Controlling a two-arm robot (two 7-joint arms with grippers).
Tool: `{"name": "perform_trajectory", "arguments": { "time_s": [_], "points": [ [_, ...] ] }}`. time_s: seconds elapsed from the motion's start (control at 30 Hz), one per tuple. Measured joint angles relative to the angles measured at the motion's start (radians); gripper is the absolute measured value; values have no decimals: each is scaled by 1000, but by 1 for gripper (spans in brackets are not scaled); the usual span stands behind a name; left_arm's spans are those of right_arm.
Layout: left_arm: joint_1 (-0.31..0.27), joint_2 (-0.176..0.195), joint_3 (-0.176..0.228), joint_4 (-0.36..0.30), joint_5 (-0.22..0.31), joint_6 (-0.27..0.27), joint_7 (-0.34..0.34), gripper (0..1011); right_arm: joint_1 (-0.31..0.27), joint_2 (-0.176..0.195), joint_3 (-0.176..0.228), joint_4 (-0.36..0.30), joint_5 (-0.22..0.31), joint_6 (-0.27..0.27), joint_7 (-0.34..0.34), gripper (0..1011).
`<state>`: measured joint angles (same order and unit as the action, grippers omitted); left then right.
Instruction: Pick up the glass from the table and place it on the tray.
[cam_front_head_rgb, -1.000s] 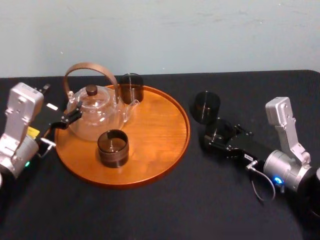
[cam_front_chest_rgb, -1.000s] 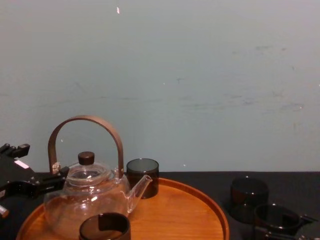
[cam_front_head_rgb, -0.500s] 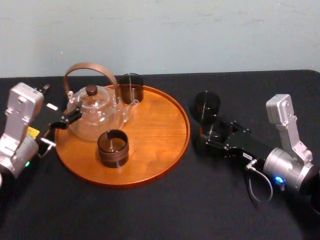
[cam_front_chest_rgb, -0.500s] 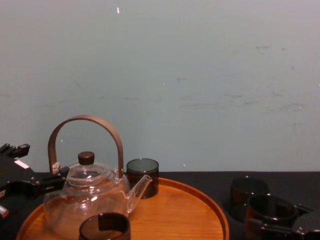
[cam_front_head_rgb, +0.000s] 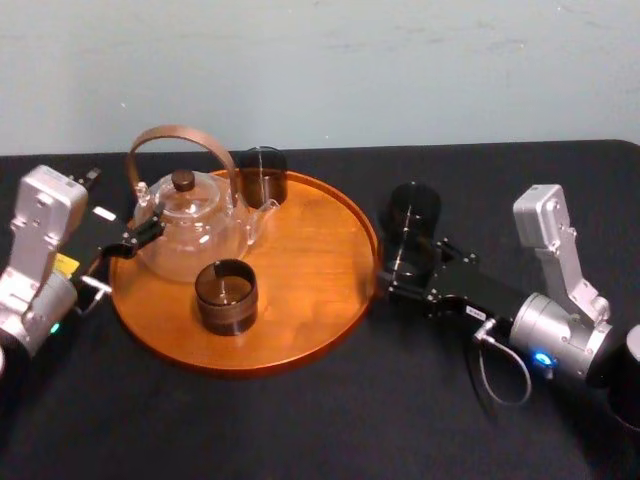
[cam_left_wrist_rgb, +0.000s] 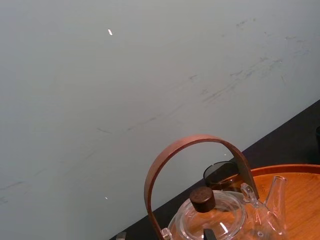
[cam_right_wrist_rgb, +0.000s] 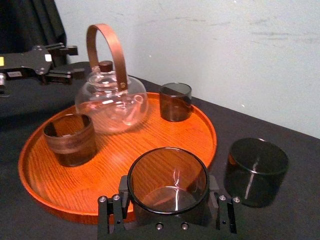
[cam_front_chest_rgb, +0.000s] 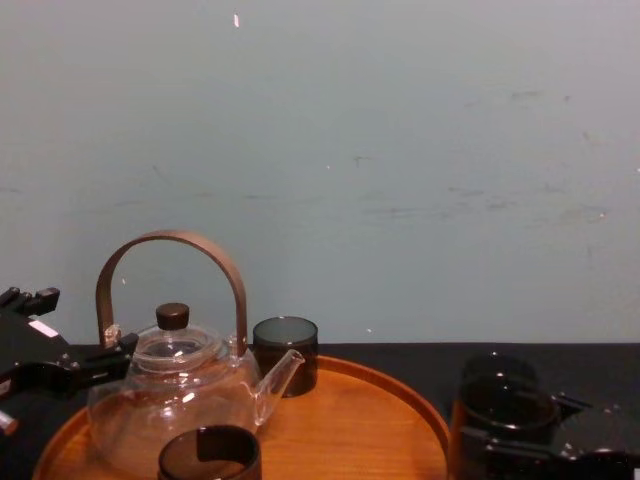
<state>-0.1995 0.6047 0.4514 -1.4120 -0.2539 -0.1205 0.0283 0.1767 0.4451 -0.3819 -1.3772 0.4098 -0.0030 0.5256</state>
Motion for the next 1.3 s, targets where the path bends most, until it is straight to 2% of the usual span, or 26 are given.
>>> {"name": "perform_trajectory", "arguments": {
  "time_s": [0.63, 1.3],
  "points": [
    [0, 0, 0, 0, 0, 0, 0, 1001, 57, -33, -66, 35, 9, 3, 27, 908],
    [0, 0, 0, 0, 0, 0, 0, 1001, 127, -83, -130, 114, -19, 13, 38, 908]
  ]
}}
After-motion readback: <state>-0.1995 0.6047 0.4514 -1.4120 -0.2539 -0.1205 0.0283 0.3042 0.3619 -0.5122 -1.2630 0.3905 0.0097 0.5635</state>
